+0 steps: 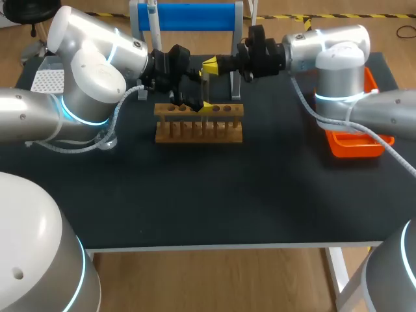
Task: Invert the test tube, pick up the pipette, mount the tip to pipette, aspirate from beaker and dispense into the tube, eject the tip, return the pipette, and cap with the stopper.
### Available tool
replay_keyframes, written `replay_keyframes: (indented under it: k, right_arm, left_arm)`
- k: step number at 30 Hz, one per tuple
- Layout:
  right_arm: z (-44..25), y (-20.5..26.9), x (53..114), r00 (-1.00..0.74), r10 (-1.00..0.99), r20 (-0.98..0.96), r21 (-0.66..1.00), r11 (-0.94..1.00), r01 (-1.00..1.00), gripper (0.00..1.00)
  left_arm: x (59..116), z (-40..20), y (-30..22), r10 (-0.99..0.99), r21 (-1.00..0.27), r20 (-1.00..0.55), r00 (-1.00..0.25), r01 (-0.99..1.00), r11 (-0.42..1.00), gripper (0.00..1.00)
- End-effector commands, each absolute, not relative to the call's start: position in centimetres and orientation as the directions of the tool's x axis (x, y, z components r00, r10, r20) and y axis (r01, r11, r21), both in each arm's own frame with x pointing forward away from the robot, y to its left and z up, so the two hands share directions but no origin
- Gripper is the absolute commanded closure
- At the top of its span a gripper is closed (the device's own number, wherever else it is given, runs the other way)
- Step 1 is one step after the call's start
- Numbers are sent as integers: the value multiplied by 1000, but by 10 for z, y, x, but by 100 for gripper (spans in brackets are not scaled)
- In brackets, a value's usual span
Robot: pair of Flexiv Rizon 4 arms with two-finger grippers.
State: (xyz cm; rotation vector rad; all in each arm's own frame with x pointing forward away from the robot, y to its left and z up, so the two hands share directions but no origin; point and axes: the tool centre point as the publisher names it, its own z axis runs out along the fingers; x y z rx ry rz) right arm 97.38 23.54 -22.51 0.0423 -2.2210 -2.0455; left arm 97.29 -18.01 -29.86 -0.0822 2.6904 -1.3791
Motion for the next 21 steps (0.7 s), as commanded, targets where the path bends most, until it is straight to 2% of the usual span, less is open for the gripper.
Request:
replay_keyframes:
  k: [1,9,18,19,20,21]
  right_arm:
    - [-237,235,977,-991,-107,78,993,91,68,100]
    - [-244,233,978,-991,-99,87,991,107,76,100]
    - [-212,229,985,-994,-103,47,998,57,42,100]
    - [-208,228,985,-994,-101,40,998,55,35,91]
    - [-205,227,985,-994,-99,38,998,52,33,77]
    - [-201,225,985,-995,-94,31,998,50,27,39]
  left_arm:
    - [974,-299,-180,-100,-811,-77,-992,4,585,0]
    - [974,-299,-180,-100,-811,-77,-992,4,585,0]
    - [974,-299,-180,-100,-811,-77,-992,4,585,0]
    - [974,-299,-180,-100,-811,-77,-992,4,585,0]
    - [974,-299,-180,-100,-811,-77,-992,4,585,0]
    - [974,-299,-180,-100,-811,-77,-992,4,585,0]
